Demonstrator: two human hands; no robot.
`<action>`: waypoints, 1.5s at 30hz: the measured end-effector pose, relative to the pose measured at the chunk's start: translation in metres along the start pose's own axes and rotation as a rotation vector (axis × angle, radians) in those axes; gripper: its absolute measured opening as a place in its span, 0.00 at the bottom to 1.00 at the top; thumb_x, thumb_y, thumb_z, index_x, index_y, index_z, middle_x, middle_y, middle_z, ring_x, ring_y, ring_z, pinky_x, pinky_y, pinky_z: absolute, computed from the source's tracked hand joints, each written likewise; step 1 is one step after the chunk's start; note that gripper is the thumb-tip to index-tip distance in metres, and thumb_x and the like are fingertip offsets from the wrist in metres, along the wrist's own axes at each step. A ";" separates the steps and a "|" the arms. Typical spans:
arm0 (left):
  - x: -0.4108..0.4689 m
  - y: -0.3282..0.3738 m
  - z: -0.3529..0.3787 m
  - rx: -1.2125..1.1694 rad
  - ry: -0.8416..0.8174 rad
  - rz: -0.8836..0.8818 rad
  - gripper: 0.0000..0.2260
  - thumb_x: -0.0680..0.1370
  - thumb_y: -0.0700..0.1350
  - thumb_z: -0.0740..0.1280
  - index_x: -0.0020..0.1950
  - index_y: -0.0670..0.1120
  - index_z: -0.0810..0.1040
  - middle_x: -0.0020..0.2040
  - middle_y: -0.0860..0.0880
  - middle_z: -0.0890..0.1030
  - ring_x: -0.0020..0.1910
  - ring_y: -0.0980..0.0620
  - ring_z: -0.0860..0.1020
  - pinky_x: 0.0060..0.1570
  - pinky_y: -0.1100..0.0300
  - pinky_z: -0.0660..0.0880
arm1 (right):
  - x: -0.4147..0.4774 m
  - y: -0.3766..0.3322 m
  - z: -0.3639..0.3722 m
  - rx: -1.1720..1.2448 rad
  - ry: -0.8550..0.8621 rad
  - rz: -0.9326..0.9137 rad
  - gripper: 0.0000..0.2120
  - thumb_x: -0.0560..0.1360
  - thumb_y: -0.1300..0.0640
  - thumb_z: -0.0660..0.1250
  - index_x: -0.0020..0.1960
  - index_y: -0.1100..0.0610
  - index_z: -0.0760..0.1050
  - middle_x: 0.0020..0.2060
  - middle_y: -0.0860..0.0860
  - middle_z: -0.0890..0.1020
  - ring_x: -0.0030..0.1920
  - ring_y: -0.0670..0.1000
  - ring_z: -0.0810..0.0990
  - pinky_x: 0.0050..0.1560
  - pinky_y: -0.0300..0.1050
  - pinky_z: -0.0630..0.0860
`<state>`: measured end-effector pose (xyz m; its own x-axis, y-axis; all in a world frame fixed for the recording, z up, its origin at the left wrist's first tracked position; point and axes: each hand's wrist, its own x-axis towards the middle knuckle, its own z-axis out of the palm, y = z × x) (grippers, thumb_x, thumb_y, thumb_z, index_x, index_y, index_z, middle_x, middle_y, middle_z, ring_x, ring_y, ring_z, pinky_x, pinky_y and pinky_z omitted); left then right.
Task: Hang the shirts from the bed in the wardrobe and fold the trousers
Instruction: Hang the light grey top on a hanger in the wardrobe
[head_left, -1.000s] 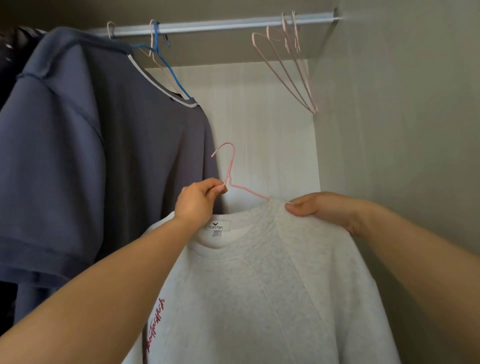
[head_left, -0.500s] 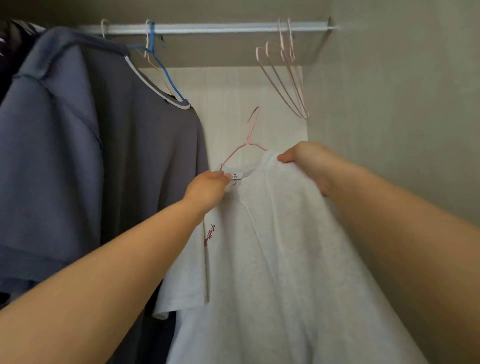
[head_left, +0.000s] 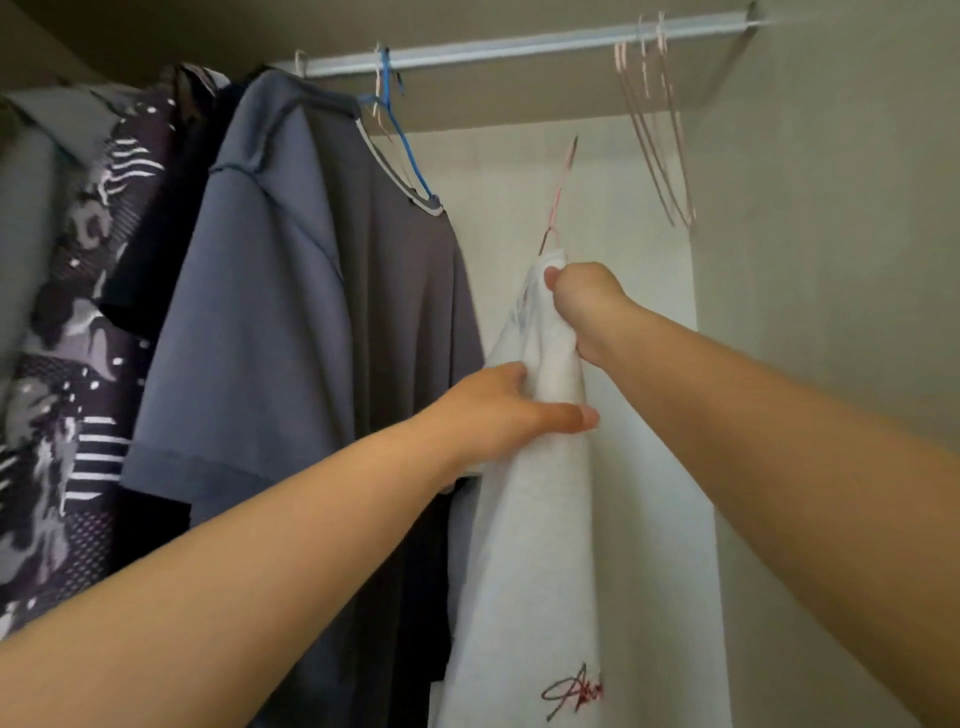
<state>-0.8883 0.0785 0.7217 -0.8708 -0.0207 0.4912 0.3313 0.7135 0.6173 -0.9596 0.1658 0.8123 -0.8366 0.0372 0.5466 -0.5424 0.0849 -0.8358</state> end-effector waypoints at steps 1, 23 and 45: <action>-0.001 -0.003 0.004 0.113 0.036 0.006 0.34 0.65 0.62 0.73 0.67 0.52 0.69 0.59 0.53 0.77 0.55 0.51 0.77 0.55 0.54 0.75 | 0.000 -0.005 0.005 -0.016 -0.028 0.007 0.19 0.82 0.55 0.52 0.67 0.65 0.67 0.64 0.59 0.73 0.64 0.58 0.72 0.63 0.47 0.67; 0.024 0.036 -0.102 1.208 0.661 0.256 0.06 0.78 0.42 0.61 0.54 0.48 0.73 0.49 0.46 0.77 0.47 0.41 0.77 0.36 0.55 0.64 | 0.055 -0.097 0.032 -0.425 0.185 -0.309 0.17 0.79 0.61 0.51 0.64 0.64 0.69 0.61 0.61 0.75 0.61 0.60 0.74 0.51 0.46 0.68; 0.097 0.043 -0.144 1.103 0.699 0.278 0.19 0.76 0.36 0.59 0.64 0.50 0.66 0.49 0.45 0.76 0.40 0.44 0.70 0.38 0.54 0.68 | 0.127 -0.148 0.047 -0.580 0.158 -0.379 0.17 0.78 0.60 0.55 0.65 0.62 0.70 0.61 0.57 0.75 0.56 0.56 0.76 0.45 0.43 0.69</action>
<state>-0.9064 0.0063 0.8843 -0.3450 0.1011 0.9332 -0.2874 0.9351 -0.2075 -0.9888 0.1114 1.0030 -0.5535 0.0409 0.8318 -0.6284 0.6350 -0.4493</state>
